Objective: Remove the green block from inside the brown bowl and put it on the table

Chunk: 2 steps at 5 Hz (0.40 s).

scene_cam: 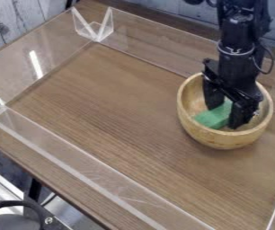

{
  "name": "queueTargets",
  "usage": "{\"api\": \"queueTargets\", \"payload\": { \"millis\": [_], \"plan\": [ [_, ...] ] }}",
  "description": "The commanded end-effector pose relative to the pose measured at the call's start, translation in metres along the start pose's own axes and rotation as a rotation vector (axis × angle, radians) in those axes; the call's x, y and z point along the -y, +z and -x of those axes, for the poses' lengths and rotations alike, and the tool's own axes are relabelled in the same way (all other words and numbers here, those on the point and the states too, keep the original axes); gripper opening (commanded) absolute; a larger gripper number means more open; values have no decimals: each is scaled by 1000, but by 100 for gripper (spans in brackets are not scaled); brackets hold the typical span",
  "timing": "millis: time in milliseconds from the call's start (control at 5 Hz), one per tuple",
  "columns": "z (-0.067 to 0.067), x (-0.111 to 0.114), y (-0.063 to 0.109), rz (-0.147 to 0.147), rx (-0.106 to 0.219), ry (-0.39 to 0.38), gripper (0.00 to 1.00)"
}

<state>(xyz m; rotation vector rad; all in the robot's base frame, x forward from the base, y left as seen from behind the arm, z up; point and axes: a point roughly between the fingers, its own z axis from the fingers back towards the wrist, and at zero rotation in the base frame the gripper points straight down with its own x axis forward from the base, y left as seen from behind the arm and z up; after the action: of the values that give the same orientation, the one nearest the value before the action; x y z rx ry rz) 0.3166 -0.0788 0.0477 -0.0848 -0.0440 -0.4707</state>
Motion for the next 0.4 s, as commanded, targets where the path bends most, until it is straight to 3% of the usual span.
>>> {"api": "queueTargets", "payload": {
  "millis": [0,200],
  "plan": [
    [-8,-1,19,-16,68,-5,100],
    [-7,-1,17,-15,71,-5,100]
  ]
}}
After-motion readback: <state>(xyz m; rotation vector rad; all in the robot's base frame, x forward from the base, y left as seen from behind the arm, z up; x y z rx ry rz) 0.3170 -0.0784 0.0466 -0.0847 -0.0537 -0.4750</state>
